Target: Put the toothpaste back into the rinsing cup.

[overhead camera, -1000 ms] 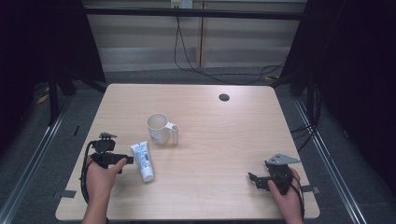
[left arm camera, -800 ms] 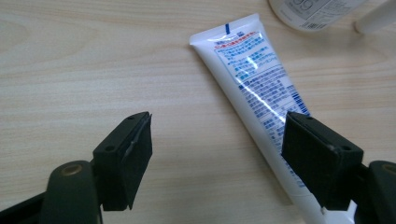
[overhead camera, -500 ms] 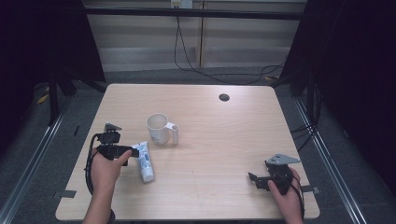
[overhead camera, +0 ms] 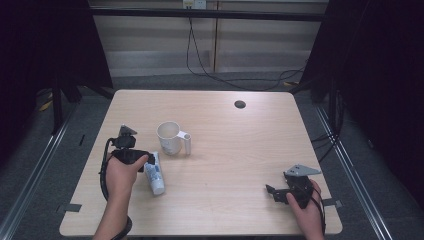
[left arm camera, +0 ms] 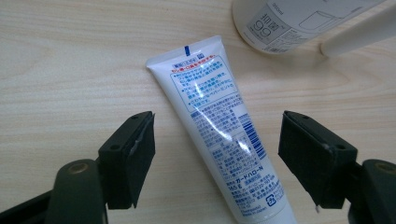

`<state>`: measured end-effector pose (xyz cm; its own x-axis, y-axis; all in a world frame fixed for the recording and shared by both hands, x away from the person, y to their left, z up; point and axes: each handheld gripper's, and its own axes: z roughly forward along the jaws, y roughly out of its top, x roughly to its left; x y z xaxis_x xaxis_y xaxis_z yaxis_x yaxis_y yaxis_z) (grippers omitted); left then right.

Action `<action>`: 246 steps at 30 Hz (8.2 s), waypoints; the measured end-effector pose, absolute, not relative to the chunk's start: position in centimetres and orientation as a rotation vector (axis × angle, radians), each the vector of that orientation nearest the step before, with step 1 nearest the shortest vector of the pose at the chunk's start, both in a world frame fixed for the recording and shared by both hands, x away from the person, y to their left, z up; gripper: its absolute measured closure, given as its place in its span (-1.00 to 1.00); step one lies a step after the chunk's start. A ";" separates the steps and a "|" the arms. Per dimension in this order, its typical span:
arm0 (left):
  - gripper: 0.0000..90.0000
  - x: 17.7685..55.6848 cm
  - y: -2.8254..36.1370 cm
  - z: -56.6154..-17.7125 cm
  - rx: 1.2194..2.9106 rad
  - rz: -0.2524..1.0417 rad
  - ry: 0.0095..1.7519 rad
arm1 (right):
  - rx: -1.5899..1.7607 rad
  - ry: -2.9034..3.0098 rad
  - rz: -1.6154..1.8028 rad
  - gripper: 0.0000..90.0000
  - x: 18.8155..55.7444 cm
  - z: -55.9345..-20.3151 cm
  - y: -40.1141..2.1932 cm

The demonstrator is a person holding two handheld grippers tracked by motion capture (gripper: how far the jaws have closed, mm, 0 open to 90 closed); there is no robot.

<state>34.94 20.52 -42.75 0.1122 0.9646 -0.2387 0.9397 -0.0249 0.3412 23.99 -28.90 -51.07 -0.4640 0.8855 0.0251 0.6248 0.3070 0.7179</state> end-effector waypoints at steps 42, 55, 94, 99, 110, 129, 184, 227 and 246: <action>-0.25 36.1 18.3 -46.2 2.009 0.093 1.942 | 1.338 2.212 0.955 -0.71 24.0 -51.1 -28.9; -0.13 36.2 17.4 -47.0 2.031 0.093 1.943 | 1.338 2.213 0.957 -0.71 24.0 -51.1 -28.9; 0.51 34.0 20.9 -42.1 1.921 0.230 1.716 | 1.328 2.216 0.959 -0.71 24.0 -51.1 -28.9; 0.51 34.0 21.1 -41.4 1.898 0.268 1.697 | 1.326 2.217 0.959 -0.71 24.0 -51.1 -28.9; 0.51 34.1 20.9 -39.8 1.856 0.317 1.638 | 1.326 2.215 0.958 -0.71 24.0 -51.1 -28.9; 0.51 34.9 19.9 -37.6 1.820 0.372 1.557 | 1.329 2.215 0.958 -0.70 24.0 -51.1 -28.8; 0.50 38.6 15.5 -34.8 1.780 0.450 1.381 | 1.331 2.213 0.961 -0.71 23.9 -51.1 -28.8; 0.49 42.6 12.3 -35.8 1.747 0.461 1.330 | 1.332 2.215 0.961 -0.71 23.9 -51.1 -28.8; 0.48 43.1 13.1 -36.8 1.735 0.499 1.339 | 1.331 2.215 0.963 -0.70 23.9 -51.1 -28.8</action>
<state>43.13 13.07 -36.80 0.3424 0.9210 -0.1857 0.5746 -0.0489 0.8169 23.95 -28.80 -51.09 -0.4784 0.8778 0.0238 0.6162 0.3162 0.7213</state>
